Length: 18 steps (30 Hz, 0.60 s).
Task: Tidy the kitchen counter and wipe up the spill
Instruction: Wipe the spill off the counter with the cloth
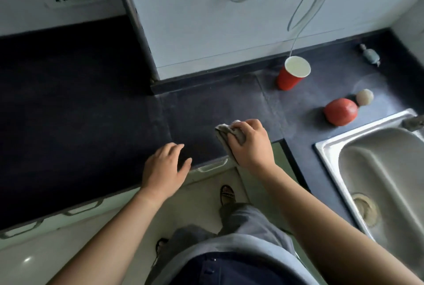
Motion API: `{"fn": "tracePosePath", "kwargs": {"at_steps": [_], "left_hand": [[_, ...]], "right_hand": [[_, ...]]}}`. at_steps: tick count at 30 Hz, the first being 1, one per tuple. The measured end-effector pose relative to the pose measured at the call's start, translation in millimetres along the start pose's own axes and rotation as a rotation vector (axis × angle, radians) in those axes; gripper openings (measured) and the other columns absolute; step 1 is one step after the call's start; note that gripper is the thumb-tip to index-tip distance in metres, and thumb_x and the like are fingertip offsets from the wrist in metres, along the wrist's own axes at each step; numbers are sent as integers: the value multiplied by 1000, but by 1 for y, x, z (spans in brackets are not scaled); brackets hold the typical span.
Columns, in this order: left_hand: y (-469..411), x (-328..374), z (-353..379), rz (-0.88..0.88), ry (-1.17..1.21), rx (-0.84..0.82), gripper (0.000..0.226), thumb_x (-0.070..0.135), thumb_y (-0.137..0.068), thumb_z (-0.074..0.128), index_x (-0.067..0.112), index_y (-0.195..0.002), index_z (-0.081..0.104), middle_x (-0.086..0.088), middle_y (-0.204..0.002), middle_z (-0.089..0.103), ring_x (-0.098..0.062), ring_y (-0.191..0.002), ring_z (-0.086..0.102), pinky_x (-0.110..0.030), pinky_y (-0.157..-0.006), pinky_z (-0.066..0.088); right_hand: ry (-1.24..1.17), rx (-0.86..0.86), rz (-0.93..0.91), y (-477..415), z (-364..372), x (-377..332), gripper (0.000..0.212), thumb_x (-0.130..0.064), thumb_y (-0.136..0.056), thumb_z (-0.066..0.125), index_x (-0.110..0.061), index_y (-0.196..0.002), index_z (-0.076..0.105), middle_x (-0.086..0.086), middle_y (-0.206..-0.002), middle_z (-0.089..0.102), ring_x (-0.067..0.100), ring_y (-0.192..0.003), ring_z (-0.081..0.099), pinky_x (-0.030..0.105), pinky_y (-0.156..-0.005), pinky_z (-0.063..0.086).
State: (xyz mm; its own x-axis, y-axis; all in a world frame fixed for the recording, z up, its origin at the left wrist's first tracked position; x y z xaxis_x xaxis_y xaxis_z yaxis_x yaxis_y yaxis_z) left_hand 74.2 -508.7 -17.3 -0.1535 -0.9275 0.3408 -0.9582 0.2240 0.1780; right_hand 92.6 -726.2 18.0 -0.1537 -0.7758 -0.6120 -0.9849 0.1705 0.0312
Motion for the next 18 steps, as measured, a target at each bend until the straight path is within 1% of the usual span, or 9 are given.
{"fn": "tracePosePath", "kwargs": {"at_steps": [2,4,6,8,10,12,16,18], "left_hand": [[-20,7,7,-46,-32,-5,57,49,-86,38,9,-122,57,-12,-127,58,-31,-115,55,-42,-87,48],[-36,11,16,-109,-38,-8,50,43,-89,47,11,-127,54,-13,-135,51,-32,-124,48,-44,-92,47],[-47,12,20,-172,-54,-18,51,42,-89,51,13,-131,50,-14,-142,44,-33,-130,42,-46,-95,46],[-54,12,23,-220,-87,-38,55,45,-88,46,13,-133,49,-15,-142,44,-35,-129,43,-47,-93,48],[-58,11,27,-268,-121,-75,61,50,-85,36,15,-134,47,-15,-142,44,-36,-126,46,-48,-90,48],[-57,10,31,-292,-138,-96,64,51,-84,32,18,-137,43,-14,-144,42,-35,-127,45,-49,-91,48],[-58,10,35,-308,-165,-102,63,50,-84,31,20,-139,38,-13,-146,39,-34,-128,43,-49,-92,46],[-56,9,36,-313,-172,-88,63,50,-84,32,19,-138,40,-13,-145,40,-35,-127,44,-49,-91,46]], "right_hand": [[3,-53,-48,-33,3,5,26,-37,-82,59,-25,-106,62,2,-111,54,24,-100,52,37,-82,49],[9,-110,-107,-63,10,6,26,-39,-83,56,-27,-105,60,1,-112,52,25,-99,51,40,-81,49],[11,-141,-168,-88,18,3,25,-40,-83,55,-27,-105,58,2,-114,51,27,-100,49,41,-80,49],[34,-161,-220,-109,27,-4,26,-38,-84,56,-25,-107,58,5,-120,50,30,-102,49,42,-79,48],[72,-171,-273,-124,38,-12,27,-35,-85,57,-22,-108,60,7,-124,49,32,-104,48,42,-77,48],[95,-201,-305,-133,50,-16,27,-33,-85,59,-20,-108,62,8,-128,48,32,-109,47,42,-77,47],[132,-411,-283,-136,69,-6,37,-34,-87,56,-22,-122,55,3,-141,36,30,-125,33,45,-90,40],[105,-446,-293,-132,64,-6,43,-35,-85,58,-26,-126,51,1,-144,32,27,-129,28,46,-93,38]]}}
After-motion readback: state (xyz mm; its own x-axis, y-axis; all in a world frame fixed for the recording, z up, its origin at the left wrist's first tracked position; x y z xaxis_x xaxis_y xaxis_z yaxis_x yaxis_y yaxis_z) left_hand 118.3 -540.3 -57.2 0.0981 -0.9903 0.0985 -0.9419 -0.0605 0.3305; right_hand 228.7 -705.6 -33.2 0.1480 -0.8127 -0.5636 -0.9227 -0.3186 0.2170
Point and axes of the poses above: each hand's wrist, its own y-axis away from the middle knuckle, its own z-axis out of the palm, x = y × z, the point moved 6 cm from there along -y, towards the middle knuckle
